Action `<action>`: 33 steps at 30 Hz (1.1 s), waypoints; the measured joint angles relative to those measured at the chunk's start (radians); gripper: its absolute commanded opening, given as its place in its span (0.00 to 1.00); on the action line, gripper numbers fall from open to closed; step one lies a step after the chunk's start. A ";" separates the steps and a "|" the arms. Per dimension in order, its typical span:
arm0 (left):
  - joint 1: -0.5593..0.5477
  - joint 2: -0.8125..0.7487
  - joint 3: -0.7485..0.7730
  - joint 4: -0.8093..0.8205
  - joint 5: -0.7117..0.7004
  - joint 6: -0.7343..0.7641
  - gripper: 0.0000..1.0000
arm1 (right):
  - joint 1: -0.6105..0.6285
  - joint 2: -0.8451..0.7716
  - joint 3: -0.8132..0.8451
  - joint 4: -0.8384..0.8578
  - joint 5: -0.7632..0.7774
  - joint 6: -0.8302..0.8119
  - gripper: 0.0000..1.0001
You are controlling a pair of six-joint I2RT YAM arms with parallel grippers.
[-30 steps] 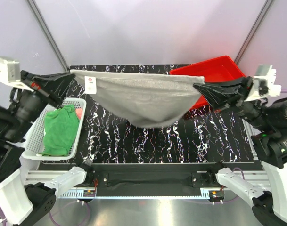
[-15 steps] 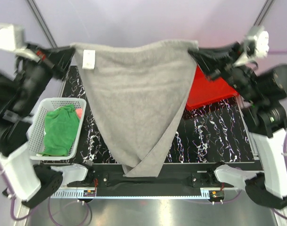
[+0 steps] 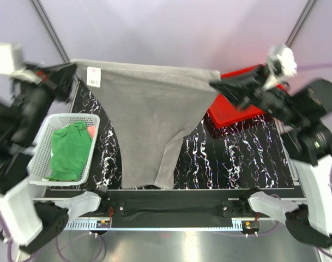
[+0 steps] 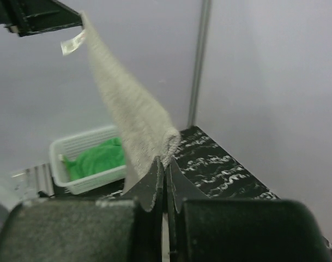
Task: Fold and stack the towels
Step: Flatten out the crumpled towel
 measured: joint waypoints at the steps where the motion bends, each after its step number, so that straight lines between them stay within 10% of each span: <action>1: 0.000 -0.045 -0.011 0.006 0.021 -0.005 0.00 | 0.000 -0.045 -0.029 0.008 -0.030 0.018 0.00; 9: -0.006 -0.222 -0.011 0.031 0.252 -0.074 0.00 | 0.005 -0.251 -0.117 0.121 -0.170 0.141 0.00; 19: 0.006 -0.174 -0.035 0.045 0.192 -0.066 0.00 | 0.004 -0.164 -0.058 0.140 -0.085 0.128 0.00; 33: 0.086 0.512 0.061 0.223 -0.230 0.090 0.00 | -0.128 0.664 0.331 0.218 -0.004 0.011 0.00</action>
